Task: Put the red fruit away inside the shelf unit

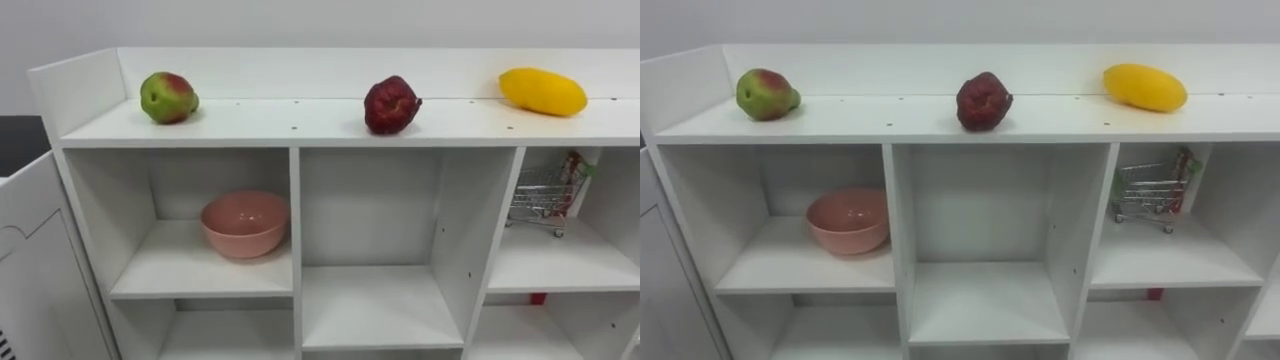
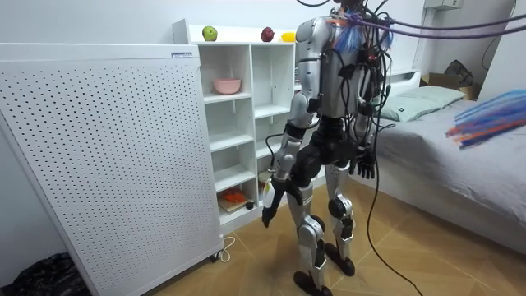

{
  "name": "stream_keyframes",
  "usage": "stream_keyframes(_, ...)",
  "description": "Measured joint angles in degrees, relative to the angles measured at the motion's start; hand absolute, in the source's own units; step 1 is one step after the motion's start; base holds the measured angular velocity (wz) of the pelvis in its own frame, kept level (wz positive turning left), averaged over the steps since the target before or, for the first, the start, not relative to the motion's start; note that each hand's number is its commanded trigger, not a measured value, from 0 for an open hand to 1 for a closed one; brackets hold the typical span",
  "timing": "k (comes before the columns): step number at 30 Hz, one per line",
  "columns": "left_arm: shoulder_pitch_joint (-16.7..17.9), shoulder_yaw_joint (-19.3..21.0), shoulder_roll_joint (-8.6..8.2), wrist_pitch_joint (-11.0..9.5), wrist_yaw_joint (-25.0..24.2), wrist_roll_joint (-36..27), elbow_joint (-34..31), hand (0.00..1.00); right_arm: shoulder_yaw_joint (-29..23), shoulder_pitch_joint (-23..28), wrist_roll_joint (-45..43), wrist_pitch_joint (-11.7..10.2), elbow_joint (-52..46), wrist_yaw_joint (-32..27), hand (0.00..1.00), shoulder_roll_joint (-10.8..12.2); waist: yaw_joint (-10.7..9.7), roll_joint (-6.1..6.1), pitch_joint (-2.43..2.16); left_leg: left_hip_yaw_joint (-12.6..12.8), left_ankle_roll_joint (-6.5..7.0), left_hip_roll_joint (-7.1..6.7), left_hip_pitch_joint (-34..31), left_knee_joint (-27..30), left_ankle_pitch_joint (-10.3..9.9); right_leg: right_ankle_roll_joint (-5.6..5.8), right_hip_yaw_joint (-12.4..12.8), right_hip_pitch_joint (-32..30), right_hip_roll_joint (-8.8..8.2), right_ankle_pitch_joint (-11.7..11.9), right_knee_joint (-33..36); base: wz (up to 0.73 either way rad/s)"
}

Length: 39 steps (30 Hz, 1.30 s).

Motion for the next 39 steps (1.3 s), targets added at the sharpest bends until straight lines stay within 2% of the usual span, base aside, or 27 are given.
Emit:
stream_keyframes(2,0.2,0.9,1.04,-1.4,0.9,0.0,-1.1,0.00,-1.9,-2.6,5.0,-3.7,-4.4,-2.8,0.00,-0.3,-0.4,-0.27,0.09,0.0,0.00,0.00,0.1,0.1,0.0,0.01,0.2,-0.1,0.10,0.0,-0.2,0.00)
stream_keyframes(4,0.4,0.8,1.52,-2.4,1.9,0.0,-1.8,0.00,-1.8,-4.0,6.6,-5.1,-9.2,-4.1,0.00,-0.3,-0.4,-0.85,0.02,0.0,0.00,0.02,-0.2,0.2,0.0,0.00,0.4,-0.6,0.16,0.0,-0.1,-0.02)
stream_keyframes(5,0.8,0.8,1.62,-2.6,2.2,0.0,-1.8,0.00,-1.8,-4.8,7.4,-5.9,-11.7,-4.6,0.00,-0.3,-0.5,-0.73,0.17,0.0,0.00,0.03,-0.2,0.2,0.0,0.00,0.4,-0.6,0.17,0.0,-0.1,0.00)
stream_keyframes(7,1.0,0.8,1.63,-2.8,2.5,0.0,-1.8,0.00,-1.9,-5.7,8.1,-6.5,-15.6,-5.8,0.00,-0.3,-0.6,-1.13,0.01,0.0,0.00,0.03,-0.4,0.2,0.0,0.01,0.6,-0.6,0.17,0.0,-0.1,0.00)
stream_keyframes(9,1.3,0.8,1.63,-2.8,2.5,0.0,-2.1,0.00,-1.8,-5.8,8.1,-6.7,-20.3,-7.1,0.00,-0.1,-0.6,-0.80,-0.13,0.1,0.00,0.03,-0.6,0.2,0.0,0.01,0.6,-0.7,0.20,0.0,-0.4,0.00)
stream_keyframes(10,1.3,0.8,1.61,-2.8,2.5,0.7,-2.3,0.00,-1.7,-5.6,8.0,-6.8,-23.7,-7.8,0.00,-0.1,-0.6,-1.12,-0.14,0.1,-0.01,0.05,-0.9,0.3,0.0,0.00,0.6,-1.0,0.24,0.1,-0.6,-0.05)
stream_keyframes(13,2.3,0.2,1.58,-2.8,2.6,1.8,-2.7,0.00,-1.6,-5.4,8.2,-7.1,-34.3,-9.8,0.00,0.0,-0.6,-0.98,-0.32,0.0,-0.03,0.12,-1.0,0.3,0.0,-0.05,0.7,-1.7,0.27,0.2,0.1,-0.13)
stream_keyframes(18,3.1,-0.3,1.58,-4.3,2.9,2.3,-3.5,0.00,-1.6,-3.4,7.2,-9.4,-53.3,-12.0,0.00,0.0,-0.7,-1.48,-0.59,0.0,-0.03,0.12,-1.1,0.3,0.0,-0.05,0.9,-1.5,0.32,0.2,0.0,-0.02)
stream_keyframes(20,3.1,-0.4,1.57,-4.8,2.9,2.3,-3.8,0.00,-1.6,-3.4,5.5,-11.5,-59.6,-13.0,0.00,0.0,-0.8,-1.56,-0.67,0.0,-0.03,0.12,-1.1,0.3,0.0,-0.06,0.9,-1.6,0.32,0.2,0.0,-0.02)
stream_keyframes(25,2.9,-1.1,1.60,-5.8,2.9,2.3,-3.1,0.00,-1.5,-4.2,3.3,-13.8,-64.6,-14.9,0.00,0.0,-0.7,-1.34,-0.58,0.1,-0.03,0.18,-0.9,0.3,0.0,-0.11,0.7,-1.4,0.34,0.5,-0.1,0.00)
stream_keyframes(29,3.2,-2.0,1.50,-5.9,2.8,2.2,-2.6,0.00,-1.5,-4.6,1.2,-13.8,-67.5,-14.9,0.00,-0.4,-0.5,-0.59,-0.41,0.1,0.00,0.21,-1.2,0.5,0.0,-0.17,0.8,-1.8,0.32,0.9,0.1,0.00)
stream_keyframes(32,3.8,-2.0,1.22,-5.8,2.8,2.3,-2.6,0.00,-1.6,-5.4,1.2,-13.9,-70.1,-14.9,0.00,-1.2,-0.5,-0.16,-0.54,0.0,0.02,0.26,-1.3,0.5,0.0,-0.20,0.7,-1.9,0.35,0.9,0.2,0.00)
stream_keyframes(39,4.3,-2.4,0.52,-5.7,2.8,2.1,-2.4,0.00,-1.2,-9.6,1.3,-13.9,-71.0,-15.6,0.00,-3.0,-0.3,-0.80,-0.67,-0.2,-0.02,0.31,-1.3,0.6,0.0,-0.29,0.7,-1.5,0.53,1.0,0.1,0.00)
